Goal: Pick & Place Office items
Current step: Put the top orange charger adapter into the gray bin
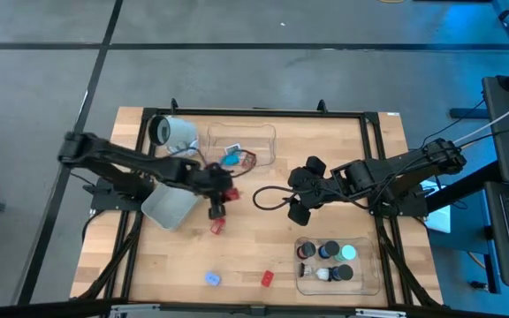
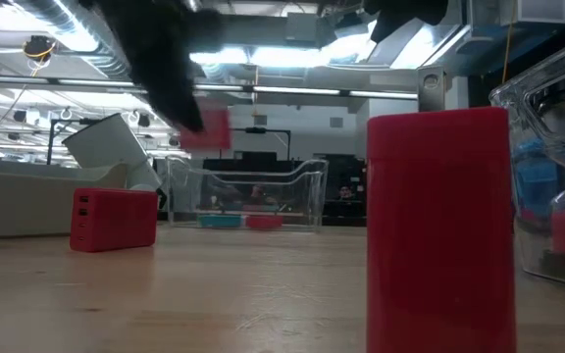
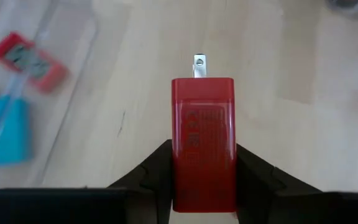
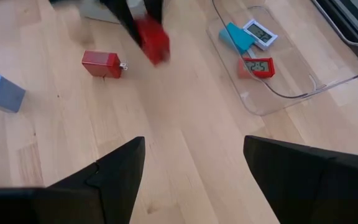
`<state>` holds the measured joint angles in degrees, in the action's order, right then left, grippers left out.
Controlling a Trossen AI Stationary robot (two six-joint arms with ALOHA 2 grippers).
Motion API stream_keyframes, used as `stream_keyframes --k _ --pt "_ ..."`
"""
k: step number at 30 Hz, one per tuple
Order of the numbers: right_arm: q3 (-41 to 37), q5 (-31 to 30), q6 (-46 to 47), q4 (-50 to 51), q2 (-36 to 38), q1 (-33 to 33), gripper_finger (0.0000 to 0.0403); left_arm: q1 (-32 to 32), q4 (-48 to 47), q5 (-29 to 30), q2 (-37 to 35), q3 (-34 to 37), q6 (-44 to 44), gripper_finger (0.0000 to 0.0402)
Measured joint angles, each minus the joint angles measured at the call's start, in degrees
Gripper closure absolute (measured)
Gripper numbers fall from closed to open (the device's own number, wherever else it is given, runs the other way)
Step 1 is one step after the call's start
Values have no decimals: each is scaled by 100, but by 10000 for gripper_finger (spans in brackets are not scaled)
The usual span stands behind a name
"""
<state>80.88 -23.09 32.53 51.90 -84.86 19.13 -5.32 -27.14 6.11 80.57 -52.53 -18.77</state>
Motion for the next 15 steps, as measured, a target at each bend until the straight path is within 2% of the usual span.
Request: stream_keyframes --k 4,7,11,15 --pt "0 0 -21 11 0 0 127 -267 -911 325 -979 -2 -653 286" --pt "0 -66 -22 15 0 0 127 -528 -1941 738 -1671 -4 -1296 286" --pt "0 -172 -46 15 0 -2 127 -844 -3549 1388 -2349 48 -2733 286" --pt "0 -148 -155 15 0 -1 127 -1028 -4357 1387 -2737 481 -3945 286"
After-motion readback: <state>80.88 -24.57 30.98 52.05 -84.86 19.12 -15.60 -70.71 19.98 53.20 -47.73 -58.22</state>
